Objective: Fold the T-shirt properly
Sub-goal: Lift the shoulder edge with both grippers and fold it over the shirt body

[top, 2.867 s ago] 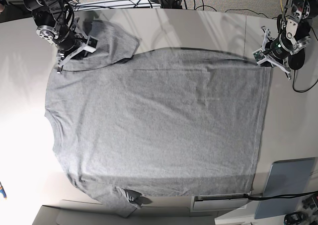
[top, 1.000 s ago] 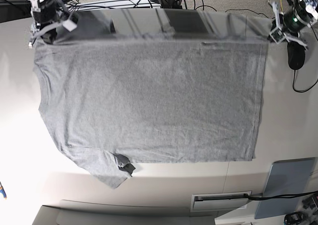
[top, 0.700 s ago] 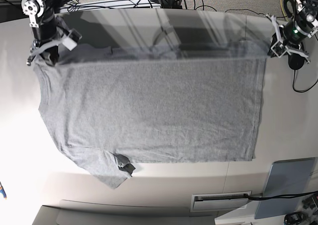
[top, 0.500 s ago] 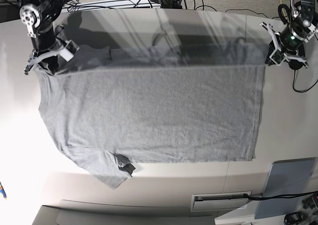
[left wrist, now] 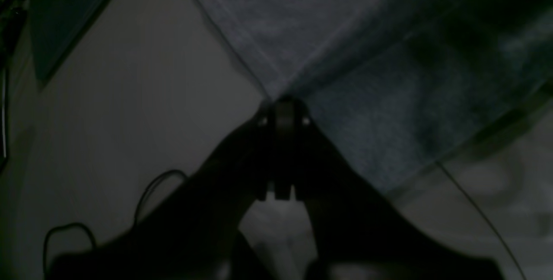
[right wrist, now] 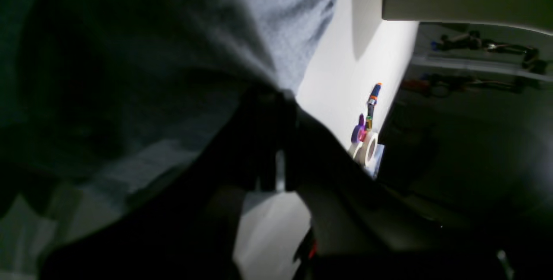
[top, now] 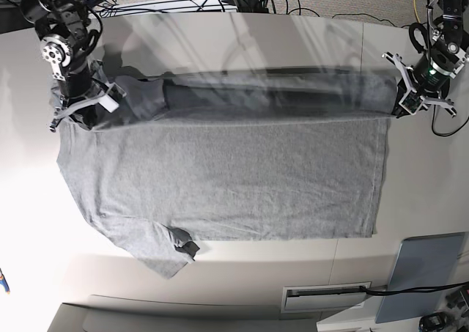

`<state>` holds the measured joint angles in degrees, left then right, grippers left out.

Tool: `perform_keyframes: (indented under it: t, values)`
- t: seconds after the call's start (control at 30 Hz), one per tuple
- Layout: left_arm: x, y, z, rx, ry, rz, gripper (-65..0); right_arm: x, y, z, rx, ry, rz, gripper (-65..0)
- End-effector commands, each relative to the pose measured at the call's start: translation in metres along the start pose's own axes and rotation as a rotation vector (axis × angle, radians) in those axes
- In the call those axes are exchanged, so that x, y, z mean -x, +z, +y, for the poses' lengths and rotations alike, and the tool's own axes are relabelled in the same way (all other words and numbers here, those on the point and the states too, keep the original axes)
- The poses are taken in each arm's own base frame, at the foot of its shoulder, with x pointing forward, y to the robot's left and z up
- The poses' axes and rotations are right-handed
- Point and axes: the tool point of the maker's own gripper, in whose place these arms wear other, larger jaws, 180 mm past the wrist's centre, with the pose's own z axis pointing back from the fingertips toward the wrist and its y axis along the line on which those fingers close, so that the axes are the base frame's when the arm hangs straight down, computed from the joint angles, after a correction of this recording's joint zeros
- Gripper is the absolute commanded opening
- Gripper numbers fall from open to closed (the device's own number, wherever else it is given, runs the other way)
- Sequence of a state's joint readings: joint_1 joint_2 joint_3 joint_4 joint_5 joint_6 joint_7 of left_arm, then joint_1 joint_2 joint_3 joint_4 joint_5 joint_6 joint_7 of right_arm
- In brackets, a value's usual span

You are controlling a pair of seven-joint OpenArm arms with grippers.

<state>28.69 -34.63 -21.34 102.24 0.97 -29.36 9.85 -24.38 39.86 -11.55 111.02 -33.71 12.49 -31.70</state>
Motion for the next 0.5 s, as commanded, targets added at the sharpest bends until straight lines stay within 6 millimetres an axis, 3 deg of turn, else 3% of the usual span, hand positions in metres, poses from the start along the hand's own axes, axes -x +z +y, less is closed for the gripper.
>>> perform_keyframes:
  t: [0.0, 0.1, 0.27, 0.47]
  values:
    - [-0.009, 0.002, 0.012, -0.028, -0.019, -0.025, -65.0, 0.0, -0.003, -0.017, 0.054, 0.022, 0.004, -65.0]
    - [-0.008, 0.002, 0.012, -0.028, -0.019, -0.024, -65.0, -0.002, -0.009, -0.017, 0.063, 0.038, 0.013, -65.0]
    - [-0.004, 0.001, 0.012, -0.028, -0.012, -0.014, -65.0, -0.001, -0.013, -0.037, 0.131, 0.006, 0.034, -65.0]
    - [-0.004, -0.008, 0.027, -0.054, 0.036, -0.029, -65.0, 0.002, -0.014, -0.038, 0.134, 0.004, 0.047, -65.0]
